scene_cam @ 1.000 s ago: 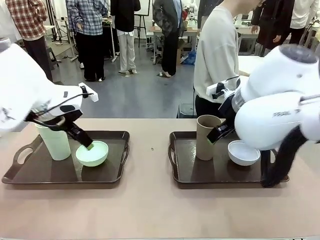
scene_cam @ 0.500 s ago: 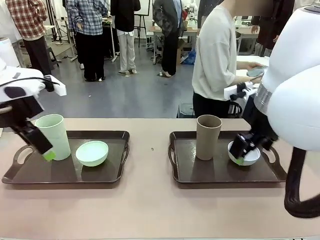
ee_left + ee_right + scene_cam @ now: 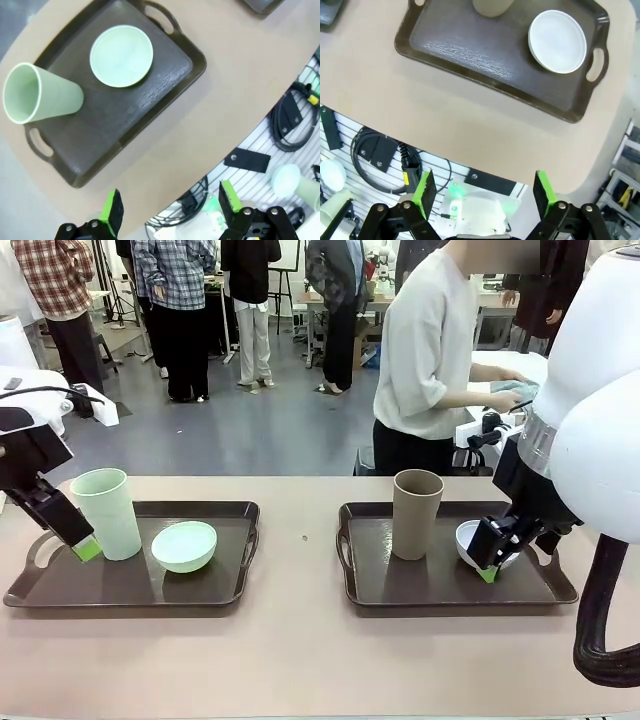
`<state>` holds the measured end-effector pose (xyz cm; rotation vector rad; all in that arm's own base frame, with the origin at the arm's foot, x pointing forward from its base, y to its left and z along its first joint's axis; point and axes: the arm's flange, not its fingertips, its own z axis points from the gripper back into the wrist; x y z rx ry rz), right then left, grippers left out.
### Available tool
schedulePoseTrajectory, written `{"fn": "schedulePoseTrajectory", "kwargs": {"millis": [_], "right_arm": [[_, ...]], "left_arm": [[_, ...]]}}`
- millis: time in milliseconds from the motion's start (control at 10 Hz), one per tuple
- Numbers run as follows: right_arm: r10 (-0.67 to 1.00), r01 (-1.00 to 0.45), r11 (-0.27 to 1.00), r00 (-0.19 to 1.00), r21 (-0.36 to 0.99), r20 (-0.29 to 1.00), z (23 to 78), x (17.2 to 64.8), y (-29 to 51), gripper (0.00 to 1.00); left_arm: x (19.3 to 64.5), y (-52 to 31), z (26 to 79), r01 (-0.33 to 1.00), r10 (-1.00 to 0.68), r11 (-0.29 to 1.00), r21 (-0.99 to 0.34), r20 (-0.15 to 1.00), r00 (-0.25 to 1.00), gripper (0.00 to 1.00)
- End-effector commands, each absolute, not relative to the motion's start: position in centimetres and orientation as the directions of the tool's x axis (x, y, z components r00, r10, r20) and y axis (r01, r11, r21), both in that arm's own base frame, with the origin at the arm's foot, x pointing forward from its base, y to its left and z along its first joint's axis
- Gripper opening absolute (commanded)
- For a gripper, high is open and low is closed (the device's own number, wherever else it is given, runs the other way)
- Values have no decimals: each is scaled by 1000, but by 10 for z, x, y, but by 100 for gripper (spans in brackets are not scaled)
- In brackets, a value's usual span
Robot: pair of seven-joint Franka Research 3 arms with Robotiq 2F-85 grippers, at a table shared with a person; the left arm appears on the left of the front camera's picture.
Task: Set up a tray with a mat and arrange the tableware.
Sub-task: Pick up the Picnic Bowl and Reusable plastic cup from the Handle tray in front of the human's position and hold them in the air.
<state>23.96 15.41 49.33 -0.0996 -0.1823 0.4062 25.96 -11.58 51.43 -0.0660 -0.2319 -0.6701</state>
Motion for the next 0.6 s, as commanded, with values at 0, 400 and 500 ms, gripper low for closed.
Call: {"fn": "schedulePoseTrajectory", "kwargs": {"millis": [0,400,500], "right_arm": [[401,-383,914,904,-133,150,493,239,154,100],[187,-252,893,961,371,203,514,256,25,100],[125,-208,847,972,489,197,512,257,-5,100]], "left_arm": [[280,-104,506,617,-590,786,-33,258,765,100],[317,-20,524,597,-412,679,-428,451,792,100],[317,0,523,567,-333,630,-531,475,815,100]]}}
